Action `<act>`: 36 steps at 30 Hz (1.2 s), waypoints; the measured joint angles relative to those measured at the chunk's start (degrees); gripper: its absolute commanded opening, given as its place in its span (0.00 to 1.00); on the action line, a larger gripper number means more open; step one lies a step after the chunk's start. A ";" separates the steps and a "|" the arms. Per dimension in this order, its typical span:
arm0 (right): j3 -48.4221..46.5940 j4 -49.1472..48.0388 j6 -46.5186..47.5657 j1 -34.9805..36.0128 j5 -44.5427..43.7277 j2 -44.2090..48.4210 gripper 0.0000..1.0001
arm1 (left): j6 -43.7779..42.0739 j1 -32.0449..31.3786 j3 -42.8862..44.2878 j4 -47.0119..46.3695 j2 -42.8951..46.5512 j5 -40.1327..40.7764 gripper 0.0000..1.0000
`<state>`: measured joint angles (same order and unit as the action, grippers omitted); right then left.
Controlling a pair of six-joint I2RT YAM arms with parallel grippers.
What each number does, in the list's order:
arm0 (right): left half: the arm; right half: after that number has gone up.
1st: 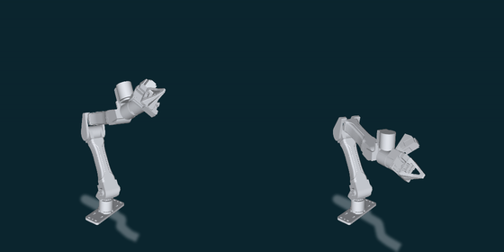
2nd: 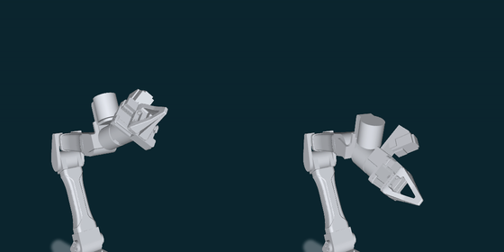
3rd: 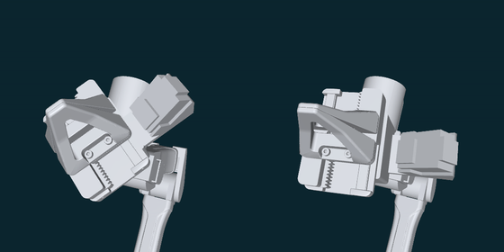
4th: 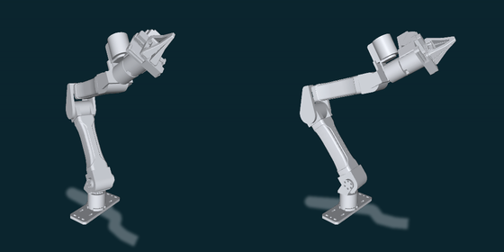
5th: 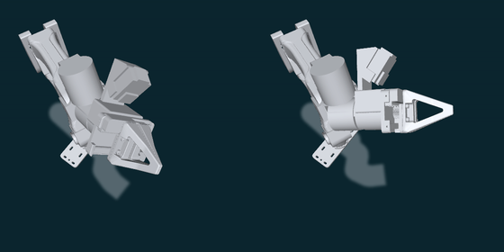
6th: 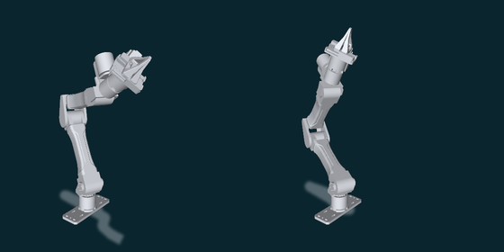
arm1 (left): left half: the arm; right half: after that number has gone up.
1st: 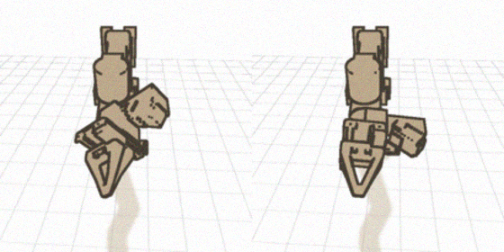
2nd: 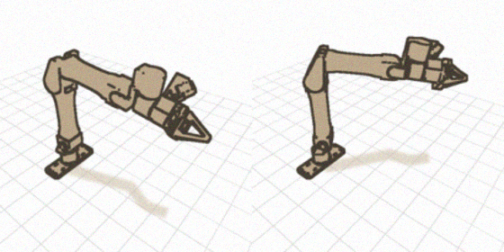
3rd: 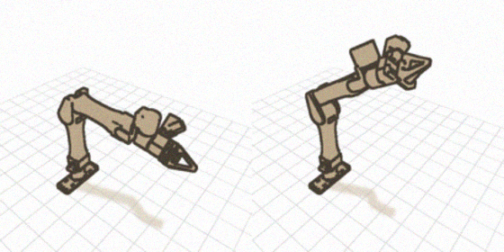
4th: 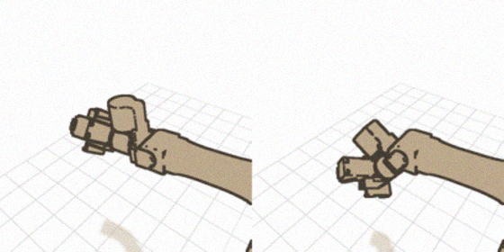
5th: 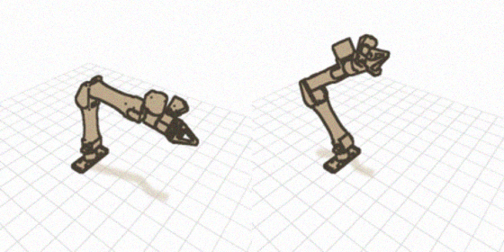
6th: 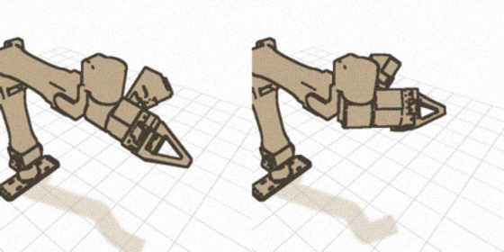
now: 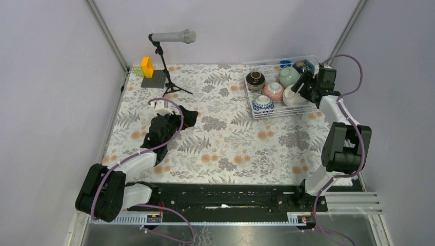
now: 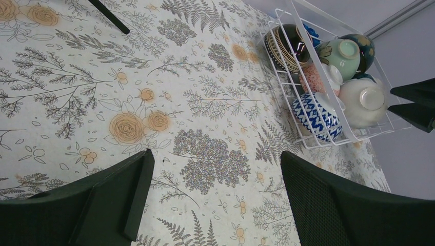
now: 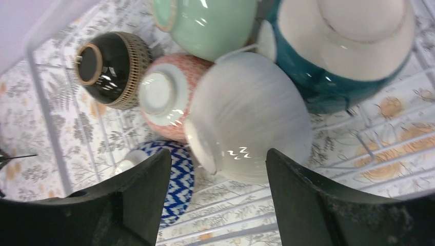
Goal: Unload the bowls from the dish rack
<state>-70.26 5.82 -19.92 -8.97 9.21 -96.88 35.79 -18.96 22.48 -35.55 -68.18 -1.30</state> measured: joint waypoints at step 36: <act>-4.68 1.05 3.69 -3.82 2.58 -3.23 1.00 | -1.16 -0.55 0.02 1.51 -1.73 0.26 0.99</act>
<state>-74.94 6.87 -16.23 -12.80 11.79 -100.12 34.63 -19.51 22.50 -34.04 -69.91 -1.04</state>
